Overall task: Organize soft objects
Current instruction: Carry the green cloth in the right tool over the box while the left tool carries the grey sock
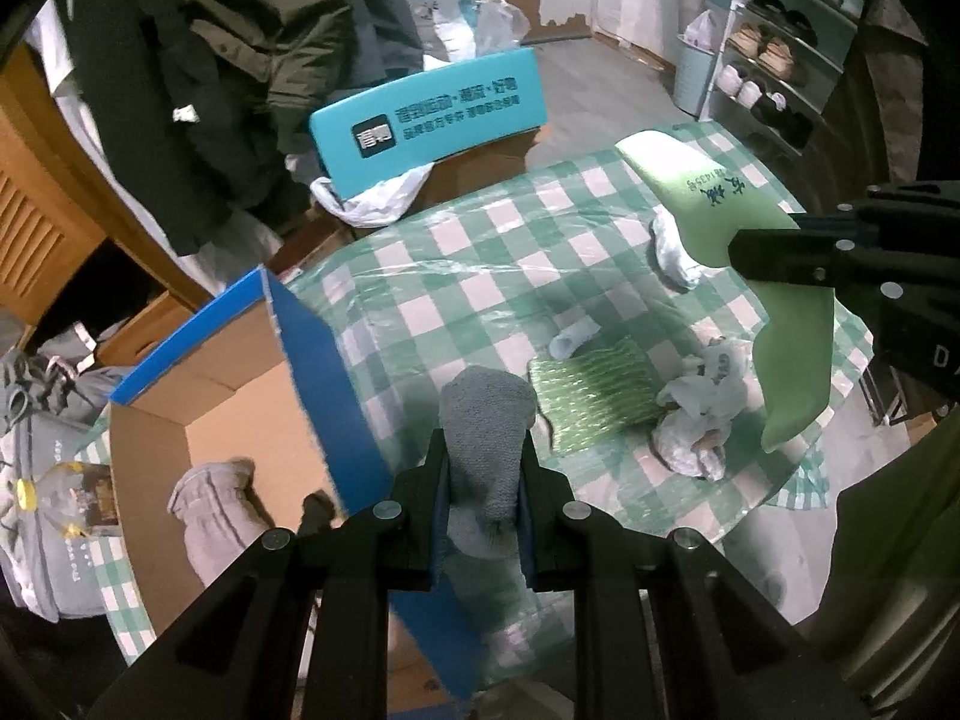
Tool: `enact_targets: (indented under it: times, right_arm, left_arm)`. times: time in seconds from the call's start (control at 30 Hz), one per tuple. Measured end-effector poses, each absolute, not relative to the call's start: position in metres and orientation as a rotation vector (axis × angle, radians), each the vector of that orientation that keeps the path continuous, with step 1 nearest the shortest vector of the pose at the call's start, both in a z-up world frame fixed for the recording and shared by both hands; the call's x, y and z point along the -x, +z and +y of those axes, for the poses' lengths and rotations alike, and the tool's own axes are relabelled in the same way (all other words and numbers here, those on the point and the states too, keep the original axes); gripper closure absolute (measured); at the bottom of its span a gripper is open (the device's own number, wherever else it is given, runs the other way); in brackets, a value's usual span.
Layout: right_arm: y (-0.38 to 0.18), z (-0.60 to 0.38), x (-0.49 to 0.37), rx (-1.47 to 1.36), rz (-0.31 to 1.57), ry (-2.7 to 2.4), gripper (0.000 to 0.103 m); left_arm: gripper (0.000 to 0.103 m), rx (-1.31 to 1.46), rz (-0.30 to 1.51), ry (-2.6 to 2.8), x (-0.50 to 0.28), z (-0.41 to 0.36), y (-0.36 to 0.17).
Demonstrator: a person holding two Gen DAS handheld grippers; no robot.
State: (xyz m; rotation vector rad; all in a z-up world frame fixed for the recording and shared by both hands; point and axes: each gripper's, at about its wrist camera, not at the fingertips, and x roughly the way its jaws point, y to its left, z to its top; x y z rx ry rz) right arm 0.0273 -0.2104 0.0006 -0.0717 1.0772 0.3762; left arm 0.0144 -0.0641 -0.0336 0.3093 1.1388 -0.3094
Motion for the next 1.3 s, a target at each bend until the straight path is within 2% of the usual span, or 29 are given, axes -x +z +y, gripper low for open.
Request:
enact_targets:
  times: [0.57, 1.3]
  right_arm:
    - [0.009, -0.133, -0.035, 0.123, 1.067, 0.495, 0.097]
    - [0.012, -0.038, -0.043, 0.144, 1.066, 0.634, 0.097]
  left_arm:
    - [0.084, -0.226, 1.107, -0.197, -0.01, 0.01, -0.02]
    - [0.084, -0.106, 1.126, -0.065, -0.003, 0.098, -0.033]
